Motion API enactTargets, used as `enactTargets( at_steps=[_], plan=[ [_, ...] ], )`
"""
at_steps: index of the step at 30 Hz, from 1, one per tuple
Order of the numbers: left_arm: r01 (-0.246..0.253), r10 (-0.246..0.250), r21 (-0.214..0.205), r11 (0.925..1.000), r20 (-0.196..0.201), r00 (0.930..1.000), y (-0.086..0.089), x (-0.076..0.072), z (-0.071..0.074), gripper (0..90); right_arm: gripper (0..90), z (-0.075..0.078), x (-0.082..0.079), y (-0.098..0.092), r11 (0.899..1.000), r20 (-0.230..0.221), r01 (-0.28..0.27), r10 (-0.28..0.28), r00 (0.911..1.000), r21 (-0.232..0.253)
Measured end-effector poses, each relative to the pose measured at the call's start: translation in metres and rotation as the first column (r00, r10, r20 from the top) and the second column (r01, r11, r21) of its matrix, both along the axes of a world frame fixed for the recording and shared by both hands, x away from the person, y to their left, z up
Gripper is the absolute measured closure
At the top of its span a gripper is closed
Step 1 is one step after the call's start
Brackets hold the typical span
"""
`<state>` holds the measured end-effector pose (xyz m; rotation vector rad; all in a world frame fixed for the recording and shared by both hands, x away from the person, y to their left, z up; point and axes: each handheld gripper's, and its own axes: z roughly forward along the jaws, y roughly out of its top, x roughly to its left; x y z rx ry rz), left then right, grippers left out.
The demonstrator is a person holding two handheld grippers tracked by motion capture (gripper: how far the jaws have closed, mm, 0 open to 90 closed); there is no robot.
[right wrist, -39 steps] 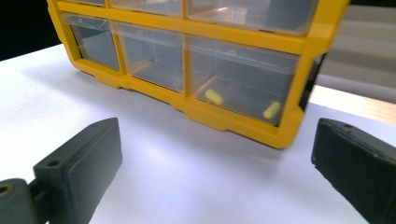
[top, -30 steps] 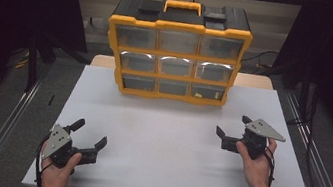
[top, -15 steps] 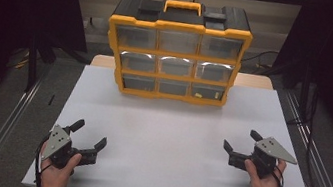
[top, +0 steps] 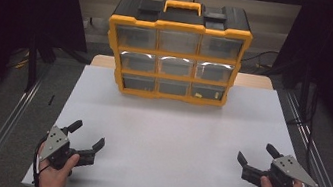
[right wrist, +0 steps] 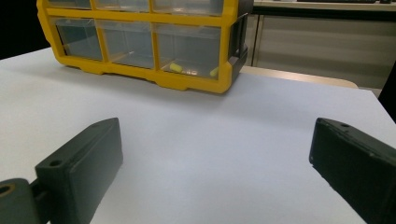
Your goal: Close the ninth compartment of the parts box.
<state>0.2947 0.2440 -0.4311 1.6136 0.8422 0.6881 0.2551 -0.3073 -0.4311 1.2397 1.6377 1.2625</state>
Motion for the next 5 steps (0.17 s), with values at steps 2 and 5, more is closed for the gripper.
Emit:
enactTargets(
  at_steps=[2,5],
  plan=[
    [-0.004,0.004,0.000,1.0000,-0.004,1.0000,0.0006,-0.0005,-0.0001,3.8,2.5,-0.0014,0.0013,0.0012,1.000,-0.009,-0.013,0.013,0.9999,-0.003],
    [-0.022,0.021,-0.009,0.9997,-0.015,0.9997,0.0035,-0.0006,-0.0012,3.8,2.2,-0.0007,0.0033,0.0042,1.000,-0.015,-0.026,0.026,0.9995,-0.014]
  ],
)
